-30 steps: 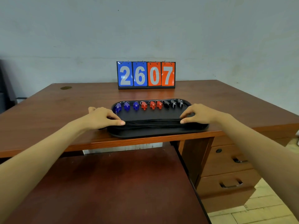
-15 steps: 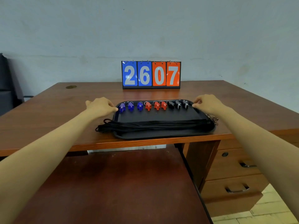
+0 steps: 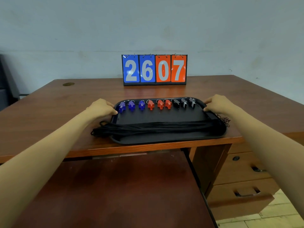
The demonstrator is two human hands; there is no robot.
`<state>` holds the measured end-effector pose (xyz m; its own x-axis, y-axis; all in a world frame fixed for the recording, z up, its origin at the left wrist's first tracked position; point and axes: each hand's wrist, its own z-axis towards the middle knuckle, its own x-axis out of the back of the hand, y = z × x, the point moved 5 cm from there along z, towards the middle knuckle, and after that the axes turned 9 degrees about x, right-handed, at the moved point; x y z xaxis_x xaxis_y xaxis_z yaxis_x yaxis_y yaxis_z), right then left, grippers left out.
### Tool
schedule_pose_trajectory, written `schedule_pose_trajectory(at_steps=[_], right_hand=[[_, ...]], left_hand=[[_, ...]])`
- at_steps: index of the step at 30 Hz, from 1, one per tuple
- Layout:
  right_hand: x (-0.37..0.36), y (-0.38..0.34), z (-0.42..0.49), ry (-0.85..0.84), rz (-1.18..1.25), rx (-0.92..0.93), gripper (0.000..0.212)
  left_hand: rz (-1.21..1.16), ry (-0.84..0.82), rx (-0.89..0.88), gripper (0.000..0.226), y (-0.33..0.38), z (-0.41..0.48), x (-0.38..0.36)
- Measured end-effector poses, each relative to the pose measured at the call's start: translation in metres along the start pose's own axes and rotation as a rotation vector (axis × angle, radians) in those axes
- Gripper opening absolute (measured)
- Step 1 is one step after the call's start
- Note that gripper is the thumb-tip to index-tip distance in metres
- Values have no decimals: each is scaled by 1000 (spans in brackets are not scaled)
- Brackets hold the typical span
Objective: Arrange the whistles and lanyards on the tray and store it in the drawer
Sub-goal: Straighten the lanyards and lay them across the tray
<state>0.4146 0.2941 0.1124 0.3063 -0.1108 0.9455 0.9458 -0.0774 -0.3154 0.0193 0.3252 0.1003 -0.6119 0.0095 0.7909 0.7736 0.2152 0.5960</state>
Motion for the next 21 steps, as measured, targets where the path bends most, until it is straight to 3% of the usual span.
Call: schedule_pose_trajectory(at_steps=[2,5,8,14,17,21], right_hand=[[1,1,-3,16,58,0,31],[2,2,-7,27,105,-2,33],[4,4,-9,35,160,-17,34],[9,5,-16,47,225,-40,34],[21,3,-23,91,272,-54,34],[46,-4,-42,139,317,-41,36]], left_hand=[[-56,-22,-9,10,3,-5,-1],[-112,-14,-13,21,4,-9,-2],[-157,-29,-13,12,6,-12,-2],[-157,-56,-38,13,16,-19,0],[-187,-31,-45,31,20,-24,9],[-235,16,-93,34,27,-44,33]])
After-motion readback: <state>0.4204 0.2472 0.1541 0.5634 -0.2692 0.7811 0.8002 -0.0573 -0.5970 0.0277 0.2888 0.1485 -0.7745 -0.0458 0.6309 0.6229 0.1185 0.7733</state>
